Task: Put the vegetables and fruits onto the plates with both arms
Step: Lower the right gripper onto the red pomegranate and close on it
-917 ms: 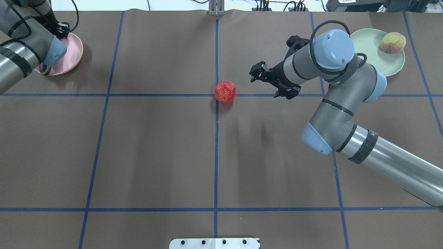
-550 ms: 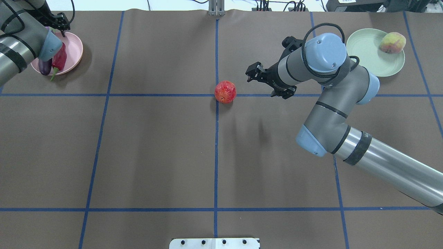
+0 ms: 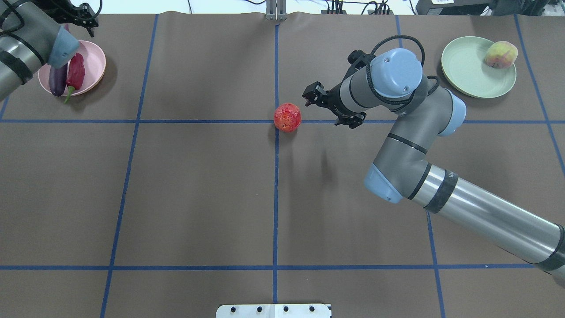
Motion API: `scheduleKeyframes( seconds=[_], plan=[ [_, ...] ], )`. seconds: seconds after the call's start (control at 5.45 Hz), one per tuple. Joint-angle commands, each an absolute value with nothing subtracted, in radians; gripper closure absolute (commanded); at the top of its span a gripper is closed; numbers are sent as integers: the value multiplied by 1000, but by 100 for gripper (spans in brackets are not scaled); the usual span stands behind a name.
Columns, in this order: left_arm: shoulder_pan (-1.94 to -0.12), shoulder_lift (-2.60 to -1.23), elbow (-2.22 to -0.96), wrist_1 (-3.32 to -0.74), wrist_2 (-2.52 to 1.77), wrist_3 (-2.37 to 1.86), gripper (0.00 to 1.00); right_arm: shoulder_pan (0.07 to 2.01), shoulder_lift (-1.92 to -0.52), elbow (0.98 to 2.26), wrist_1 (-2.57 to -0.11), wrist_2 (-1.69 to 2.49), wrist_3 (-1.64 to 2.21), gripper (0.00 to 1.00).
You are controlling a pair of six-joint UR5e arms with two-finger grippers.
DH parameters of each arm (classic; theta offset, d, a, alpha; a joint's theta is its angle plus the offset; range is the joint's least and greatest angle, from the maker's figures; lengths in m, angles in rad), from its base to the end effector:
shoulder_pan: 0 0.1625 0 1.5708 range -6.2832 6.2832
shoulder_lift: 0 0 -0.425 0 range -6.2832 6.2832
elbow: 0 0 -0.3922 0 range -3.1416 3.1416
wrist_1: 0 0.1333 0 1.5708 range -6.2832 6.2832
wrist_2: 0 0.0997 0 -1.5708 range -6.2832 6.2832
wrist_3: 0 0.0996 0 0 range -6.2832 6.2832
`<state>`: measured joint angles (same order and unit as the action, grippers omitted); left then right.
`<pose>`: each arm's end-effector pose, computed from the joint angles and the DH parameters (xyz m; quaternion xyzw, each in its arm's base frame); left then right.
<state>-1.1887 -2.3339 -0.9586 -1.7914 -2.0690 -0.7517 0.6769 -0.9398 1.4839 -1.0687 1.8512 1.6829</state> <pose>0.2211 -0.7800 0.4560 0.0209 0.3005 -0.1303 0.9446 -0.4943 -0.5328 0.2643 0.0216 -0.5088 0.2652 0.8187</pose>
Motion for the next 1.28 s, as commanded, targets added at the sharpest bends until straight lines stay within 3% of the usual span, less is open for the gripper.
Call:
scheduleKeyframes(
  seconds=[0.0, 1.1],
  plan=[
    [-1187, -2330, -997, -1790, -2082, -756, 0, 634, -844, 1394, -1068, 1769, 1745, 0],
    [-1177, -2327, -1009, -1792, -2085, -787, 0, 595, -796, 1312, -1069, 1718, 1773, 0]
  ],
)
